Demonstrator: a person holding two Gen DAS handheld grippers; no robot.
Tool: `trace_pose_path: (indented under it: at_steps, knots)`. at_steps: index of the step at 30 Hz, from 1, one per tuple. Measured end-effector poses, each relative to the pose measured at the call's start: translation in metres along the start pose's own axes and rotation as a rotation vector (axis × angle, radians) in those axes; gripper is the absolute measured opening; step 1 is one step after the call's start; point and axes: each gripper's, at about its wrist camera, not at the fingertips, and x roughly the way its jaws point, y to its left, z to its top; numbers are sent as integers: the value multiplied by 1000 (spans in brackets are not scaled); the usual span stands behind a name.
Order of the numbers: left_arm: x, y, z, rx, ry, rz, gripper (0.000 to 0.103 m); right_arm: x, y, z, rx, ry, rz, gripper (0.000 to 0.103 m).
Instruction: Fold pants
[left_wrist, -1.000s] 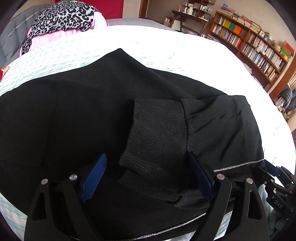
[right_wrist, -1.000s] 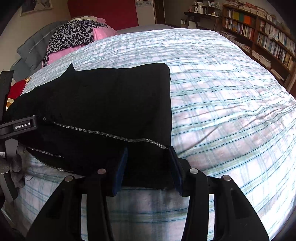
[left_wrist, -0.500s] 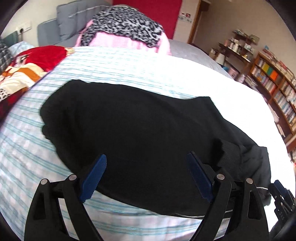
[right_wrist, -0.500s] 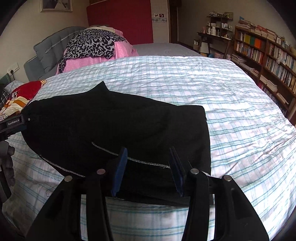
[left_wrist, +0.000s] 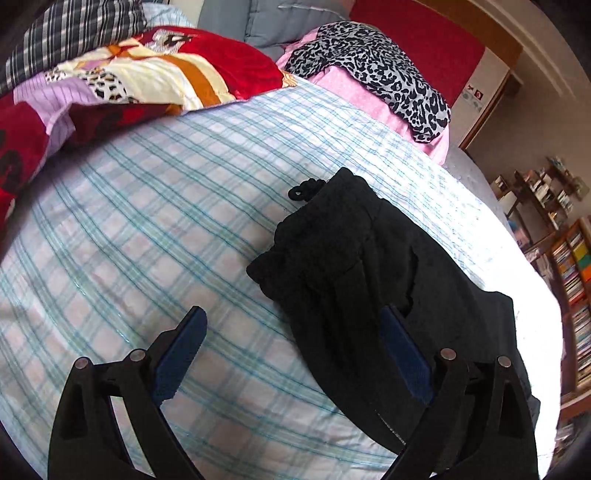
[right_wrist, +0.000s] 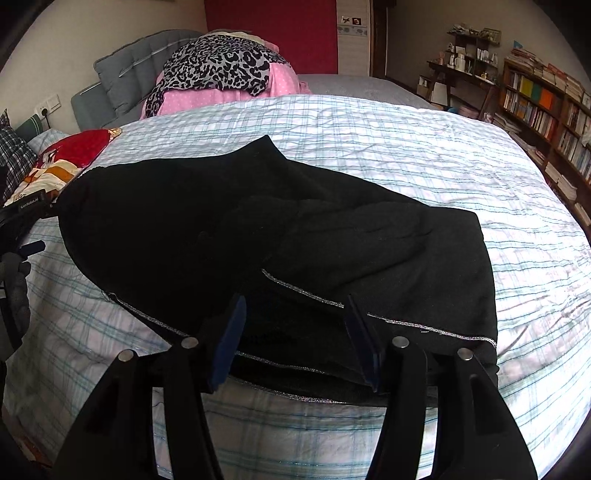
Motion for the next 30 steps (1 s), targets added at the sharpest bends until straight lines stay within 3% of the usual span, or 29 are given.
trace_pose_path:
  at_steps: [6,14,15,17,19,23,30]
  knots:
    - [16,14,1,-142,71,-101,93,4,3,0,-4,9,-6,57]
    - [24,6,7,-140,56,-118,91,9,4,2,-5,19,-5,57]
    - [24,4,7,-135,52,-126,88,10,3,3,-6,20,-4,57]
    - [26,-2,8,-117,63,-136,72,11,3,3,-5,22,-3,57]
    - [26,-4,8,-105,55,-104,62,12,2,4,-2,22,-2,57]
    - [20,-6,11,-78,38,-108,46,12,-4,2,10,16,-4,57]
    - [-4,-29,17,-9,-25,-99,33,8,-18,1,45,-1,-13,57]
